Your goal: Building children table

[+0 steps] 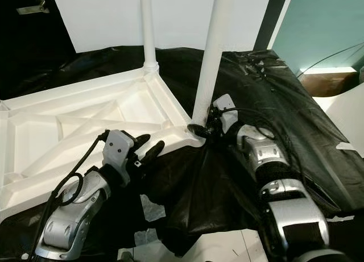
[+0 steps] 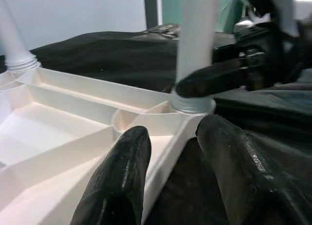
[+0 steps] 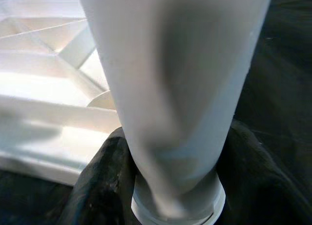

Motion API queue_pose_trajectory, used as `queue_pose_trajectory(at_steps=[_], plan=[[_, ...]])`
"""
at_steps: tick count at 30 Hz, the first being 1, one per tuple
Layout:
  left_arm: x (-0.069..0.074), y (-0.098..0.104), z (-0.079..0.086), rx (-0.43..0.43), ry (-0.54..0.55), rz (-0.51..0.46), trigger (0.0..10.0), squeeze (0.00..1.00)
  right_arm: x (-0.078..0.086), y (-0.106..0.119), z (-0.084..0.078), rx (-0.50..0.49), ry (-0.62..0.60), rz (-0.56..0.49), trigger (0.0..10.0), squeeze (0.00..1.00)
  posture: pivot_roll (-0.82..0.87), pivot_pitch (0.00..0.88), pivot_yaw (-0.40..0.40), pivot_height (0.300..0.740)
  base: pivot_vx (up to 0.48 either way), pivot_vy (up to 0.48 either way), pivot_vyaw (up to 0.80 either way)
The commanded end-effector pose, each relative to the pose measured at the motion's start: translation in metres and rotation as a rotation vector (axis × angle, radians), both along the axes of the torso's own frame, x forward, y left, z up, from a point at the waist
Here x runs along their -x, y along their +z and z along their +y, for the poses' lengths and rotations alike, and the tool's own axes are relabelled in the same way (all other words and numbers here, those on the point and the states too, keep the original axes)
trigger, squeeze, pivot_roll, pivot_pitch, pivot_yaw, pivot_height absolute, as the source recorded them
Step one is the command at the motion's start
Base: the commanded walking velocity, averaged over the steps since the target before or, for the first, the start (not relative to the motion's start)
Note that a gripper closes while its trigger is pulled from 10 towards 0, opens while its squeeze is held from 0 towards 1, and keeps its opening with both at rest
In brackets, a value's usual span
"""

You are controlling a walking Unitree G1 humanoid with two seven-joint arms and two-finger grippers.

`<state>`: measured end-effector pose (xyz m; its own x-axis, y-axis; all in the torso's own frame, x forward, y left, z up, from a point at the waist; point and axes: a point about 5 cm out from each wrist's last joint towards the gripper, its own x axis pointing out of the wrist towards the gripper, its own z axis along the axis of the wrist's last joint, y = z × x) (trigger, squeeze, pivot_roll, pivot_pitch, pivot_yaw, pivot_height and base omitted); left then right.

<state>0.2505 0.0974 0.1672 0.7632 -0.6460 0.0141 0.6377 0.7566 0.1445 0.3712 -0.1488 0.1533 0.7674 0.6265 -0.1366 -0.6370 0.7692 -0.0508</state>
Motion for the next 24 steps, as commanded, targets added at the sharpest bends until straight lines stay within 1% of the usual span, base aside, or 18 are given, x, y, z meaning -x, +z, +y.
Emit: queue_pose_trajectory(at_steps=[1, 2, 3, 4, 5, 6, 9, 11, 12, 13, 14, 15, 19, 24], plan=[[-0.002, 0.001, -0.001, 0.013, 0.023, -0.008, 10.0, 0.00, 0.004, -0.016, -0.003, -0.080, -0.129, 0.080, 10.0, 0.00, 0.12, 0.038, -0.042, 0.740, 0.000, 0.000, 0.00], [-0.002, 0.002, -0.002, 0.015, 0.018, -0.008, 10.0, 0.00, 0.005, -0.019, 0.000, -0.101, -0.176, 0.096, 10.0, 0.00, 0.12, 0.038, -0.042, 0.740, 0.000, 0.000, 0.00], [-0.003, 0.001, -0.001, 0.010, 0.017, -0.010, 10.0, 0.00, 0.009, -0.025, 0.005, -0.103, -0.239, 0.107, 10.0, 0.00, 0.11, 0.038, -0.039, 0.740, 0.000, 0.000, 0.00], [-0.003, 0.001, -0.001, 0.005, 0.017, -0.012, 10.0, 0.00, 0.012, -0.029, 0.008, -0.099, -0.279, 0.113, 10.0, 0.00, 0.11, 0.038, -0.038, 0.740, 0.000, 0.000, 0.00], [-0.003, 0.000, 0.000, 0.000, 0.020, -0.012, 10.0, 0.00, 0.015, -0.032, 0.011, -0.110, -0.311, 0.127, 10.0, 0.00, 0.11, 0.037, -0.037, 0.740, 0.000, 0.000, 0.00], [-0.003, 0.000, 0.000, 0.000, 0.020, -0.012, 10.0, 0.00, 0.015, -0.032, 0.011, -0.110, -0.311, 0.127, 10.0, 0.00, 0.11, 0.037, -0.037, 0.740, 0.000, 0.000, 0.00], [-0.005, 0.001, 0.003, 0.003, 0.029, -0.009, 10.0, 0.00, 0.029, -0.038, 0.025, -0.194, -0.523, 0.132, 10.0, 0.00, 0.10, 0.041, -0.039, 0.740, 0.000, 0.000, 0.00], [-0.005, 0.001, 0.003, 0.007, 0.031, -0.010, 10.0, 0.00, 0.034, -0.037, 0.029, -0.218, -0.593, 0.123, 10.0, 0.00, 0.10, 0.041, -0.039, 0.740, 0.000, 0.000, 0.00], [-0.005, 0.001, 0.002, 0.010, 0.031, -0.008, 10.0, 0.00, 0.036, -0.038, 0.036, -0.202, -0.579, 0.115, 10.0, 0.00, 0.10, 0.037, -0.038, 0.740, 0.000, 0.000, 0.00], [-0.005, 0.001, 0.002, 0.010, 0.031, -0.008, 10.0, 0.00, 0.036, -0.038, 0.036, -0.202, -0.579, 0.115, 10.0, 0.00, 0.10, 0.037, -0.038, 0.740, 0.000, 0.000, 0.00], [-0.005, 0.001, 0.001, 0.014, 0.030, -0.006, 10.0, 0.00, 0.038, -0.039, 0.042, -0.187, -0.556, 0.115, 10.0, 0.00, 0.10, 0.034, -0.037, 0.740, 0.000, 0.000, 0.00], [-0.005, 0.001, 0.000, 0.018, 0.027, -0.001, 10.0, 0.00, 0.038, -0.039, 0.044, -0.183, -0.546, 0.114, 10.0, 0.00, 0.11, 0.031, -0.036, 0.740, 0.000, 0.000, 0.00], [-0.003, -0.001, -0.003, 0.019, 0.017, 0.005, 10.0, 0.00, 0.037, -0.035, 0.040, -0.180, -0.555, 0.101, 10.0, 0.00, 0.11, 0.027, -0.036, 0.740, 0.000, 0.000, 0.00], [-0.003, -0.002, -0.002, 0.017, 0.019, 0.006, 10.0, 0.00, 0.038, -0.029, 0.039, -0.182, -0.577, 0.079, 10.0, 0.00, 0.11, 0.017, -0.033, 0.740, 0.000, 0.000, 0.00]])
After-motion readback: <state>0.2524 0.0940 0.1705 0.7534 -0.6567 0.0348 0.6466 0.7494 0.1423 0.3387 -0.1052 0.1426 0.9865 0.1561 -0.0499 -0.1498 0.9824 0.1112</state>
